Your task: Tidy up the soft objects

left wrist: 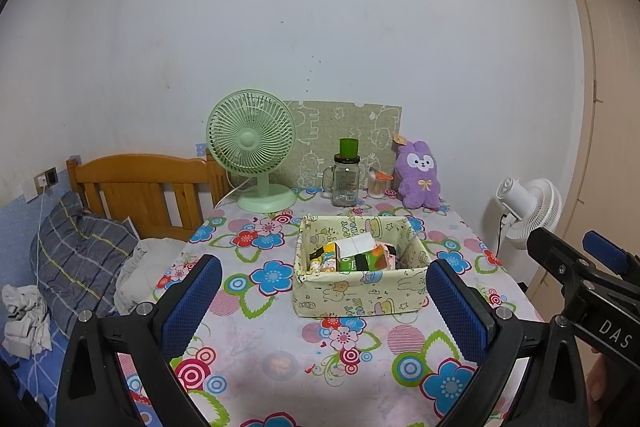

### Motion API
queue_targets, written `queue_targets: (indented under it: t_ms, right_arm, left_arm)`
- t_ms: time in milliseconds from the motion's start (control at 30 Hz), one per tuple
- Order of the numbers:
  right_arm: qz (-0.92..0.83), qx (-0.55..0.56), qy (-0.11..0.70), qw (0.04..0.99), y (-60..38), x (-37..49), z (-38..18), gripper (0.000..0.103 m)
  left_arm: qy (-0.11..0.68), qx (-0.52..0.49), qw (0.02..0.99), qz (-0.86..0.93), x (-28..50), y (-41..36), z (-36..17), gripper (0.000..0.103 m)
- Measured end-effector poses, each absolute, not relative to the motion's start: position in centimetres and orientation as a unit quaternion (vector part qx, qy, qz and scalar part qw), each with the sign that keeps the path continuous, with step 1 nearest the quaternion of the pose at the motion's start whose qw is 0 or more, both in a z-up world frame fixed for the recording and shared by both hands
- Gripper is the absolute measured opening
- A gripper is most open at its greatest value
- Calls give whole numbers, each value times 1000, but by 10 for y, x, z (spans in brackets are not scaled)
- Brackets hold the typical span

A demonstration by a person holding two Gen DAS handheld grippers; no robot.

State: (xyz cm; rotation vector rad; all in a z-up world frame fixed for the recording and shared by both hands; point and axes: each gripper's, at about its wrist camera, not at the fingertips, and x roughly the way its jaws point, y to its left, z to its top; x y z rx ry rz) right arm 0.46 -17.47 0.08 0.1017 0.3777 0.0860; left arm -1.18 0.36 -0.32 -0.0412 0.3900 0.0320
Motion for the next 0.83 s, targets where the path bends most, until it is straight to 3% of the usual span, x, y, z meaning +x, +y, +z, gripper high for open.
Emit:
queue_targets:
  t_ms: [833]
  right_arm:
    - [40, 55, 192, 979, -175, 8, 1, 97]
  left_arm:
    - [192, -21, 981, 11, -8, 5, -1, 103]
